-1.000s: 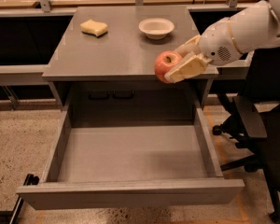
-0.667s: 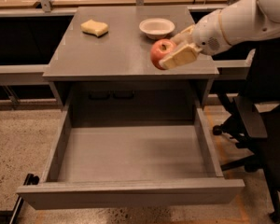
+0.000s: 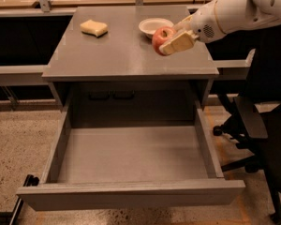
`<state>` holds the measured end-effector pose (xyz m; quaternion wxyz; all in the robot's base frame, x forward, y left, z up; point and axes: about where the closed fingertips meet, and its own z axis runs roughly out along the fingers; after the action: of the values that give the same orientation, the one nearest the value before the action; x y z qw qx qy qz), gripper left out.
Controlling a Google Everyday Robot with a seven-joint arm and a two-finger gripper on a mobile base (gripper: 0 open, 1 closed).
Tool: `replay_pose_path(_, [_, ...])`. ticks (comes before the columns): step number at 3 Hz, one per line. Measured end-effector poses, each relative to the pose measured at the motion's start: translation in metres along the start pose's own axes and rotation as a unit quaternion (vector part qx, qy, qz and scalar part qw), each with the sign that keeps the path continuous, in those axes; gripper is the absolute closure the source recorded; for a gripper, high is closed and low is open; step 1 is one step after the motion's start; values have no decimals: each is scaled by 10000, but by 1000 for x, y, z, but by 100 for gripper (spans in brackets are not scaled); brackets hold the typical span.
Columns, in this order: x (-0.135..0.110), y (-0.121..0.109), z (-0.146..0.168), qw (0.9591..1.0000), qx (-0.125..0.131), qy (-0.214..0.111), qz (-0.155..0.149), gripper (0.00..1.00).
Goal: Pick apple from top drawer and place on counter
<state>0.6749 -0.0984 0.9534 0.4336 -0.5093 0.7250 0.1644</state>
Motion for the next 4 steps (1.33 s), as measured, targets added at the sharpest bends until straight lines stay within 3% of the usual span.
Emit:
replay_pose_path(1, [13, 2, 6, 9997, 72, 46, 234, 100])
replay_pose_path(3, [28, -39, 30, 9982, 415, 69, 428, 62])
replay_pose_path(4, [43, -62, 41, 9966, 498, 107, 652, 37])
